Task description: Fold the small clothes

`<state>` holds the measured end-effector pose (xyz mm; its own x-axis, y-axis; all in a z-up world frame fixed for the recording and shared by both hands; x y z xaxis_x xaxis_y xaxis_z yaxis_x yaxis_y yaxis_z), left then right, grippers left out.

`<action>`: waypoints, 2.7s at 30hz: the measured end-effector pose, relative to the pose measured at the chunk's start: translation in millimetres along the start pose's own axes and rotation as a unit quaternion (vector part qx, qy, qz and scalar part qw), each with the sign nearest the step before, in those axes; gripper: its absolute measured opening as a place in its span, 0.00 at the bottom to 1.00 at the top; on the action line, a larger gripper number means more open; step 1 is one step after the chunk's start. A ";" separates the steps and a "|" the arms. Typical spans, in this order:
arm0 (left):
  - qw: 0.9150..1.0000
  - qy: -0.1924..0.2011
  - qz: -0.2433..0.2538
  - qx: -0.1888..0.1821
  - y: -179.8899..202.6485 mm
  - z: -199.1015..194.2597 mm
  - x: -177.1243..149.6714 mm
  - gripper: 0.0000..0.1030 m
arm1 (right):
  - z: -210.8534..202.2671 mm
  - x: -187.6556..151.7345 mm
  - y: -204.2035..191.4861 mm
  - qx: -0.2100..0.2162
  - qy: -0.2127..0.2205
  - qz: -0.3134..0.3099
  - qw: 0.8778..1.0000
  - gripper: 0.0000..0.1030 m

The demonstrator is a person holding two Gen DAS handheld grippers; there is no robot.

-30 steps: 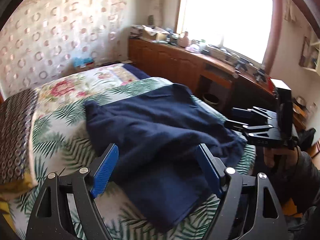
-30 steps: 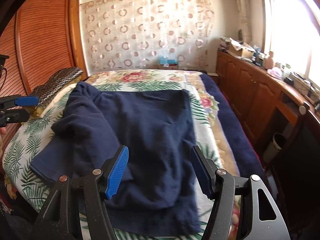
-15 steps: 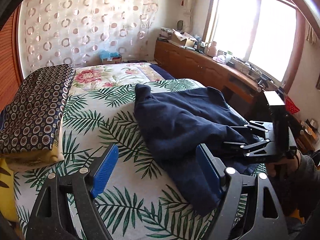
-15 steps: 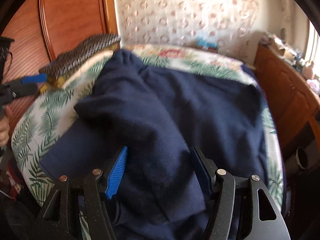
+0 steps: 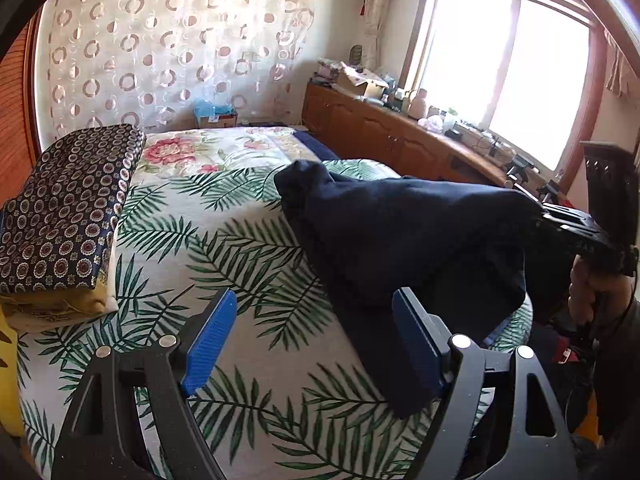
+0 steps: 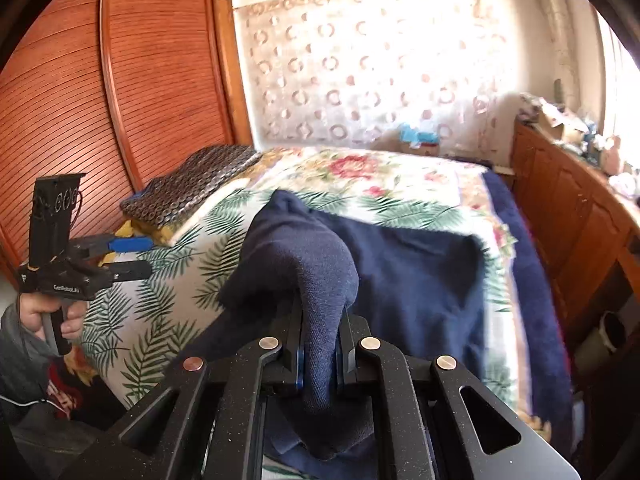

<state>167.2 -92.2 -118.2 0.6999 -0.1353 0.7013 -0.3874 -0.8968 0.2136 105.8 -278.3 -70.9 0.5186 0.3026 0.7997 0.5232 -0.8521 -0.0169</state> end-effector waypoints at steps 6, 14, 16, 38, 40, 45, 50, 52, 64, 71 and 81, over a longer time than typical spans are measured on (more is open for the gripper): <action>1.000 0.011 0.003 0.006 5.5 -2.8 3.8 0.78 | 24.9 -49.8 52.3 -0.080 -0.087 0.014 0.993 0.25; 0.999 0.012 -0.002 0.031 -0.2 1.3 4.6 0.78 | 13.7 -54.9 61.8 -0.089 -0.059 0.031 0.994 0.50; 0.999 0.013 -0.001 0.035 -0.7 0.9 4.0 0.78 | 17.4 -54.0 53.9 -0.090 -0.054 0.022 0.994 0.50; 0.998 0.004 -0.016 0.052 -17.1 4.7 -4.5 0.78 | 150.9 -25.9 -65.6 0.032 -0.117 -0.084 0.989 0.50; 0.998 0.003 -0.017 0.052 -17.0 4.8 -4.5 0.78 | 162.1 -29.9 -74.0 0.043 -0.140 -0.102 0.984 0.50; 0.999 0.001 -0.014 0.050 -16.2 4.8 -5.3 0.78 | 178.3 -26.4 -64.5 0.028 -0.154 -0.114 0.981 0.38; 0.999 0.000 -0.014 0.046 -16.0 5.8 -6.9 0.78 | 171.6 -5.1 -43.2 0.006 -0.132 -0.117 0.984 0.06; 0.999 -0.001 -0.014 0.044 -15.4 6.5 -7.5 0.78 | 160.0 15.0 -28.2 -0.012 -0.106 -0.111 0.988 0.06; 0.999 -0.008 -0.007 0.038 -9.7 11.6 -12.0 0.78 | 176.6 103.5 115.0 -0.164 -0.088 -0.022 0.982 0.06; 0.999 -0.014 -0.007 0.037 -8.0 16.3 -15.5 0.78 | 199.8 104.0 141.5 -0.235 -0.104 0.030 0.966 0.34; 0.999 -0.019 0.001 0.028 8.9 24.0 -18.1 0.78 | 167.6 70.4 74.8 -0.175 -0.075 0.002 0.982 0.40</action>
<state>165.5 -107.8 -145.3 0.7221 -0.1515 0.6750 -0.3555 -0.9183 0.1741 294.7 -249.1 -116.4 0.6282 0.3360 0.7018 0.2694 -0.9401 0.2089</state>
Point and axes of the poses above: each gripper's, at about its wrist camera, not at the fingertips, and z roughly the way its jaws point, y to its right, x to its top, the point moved 10 cm from there along z, roughly the way its jaws point, and after that the axes turned 7 degrees about -y, right-handed, at the moved point
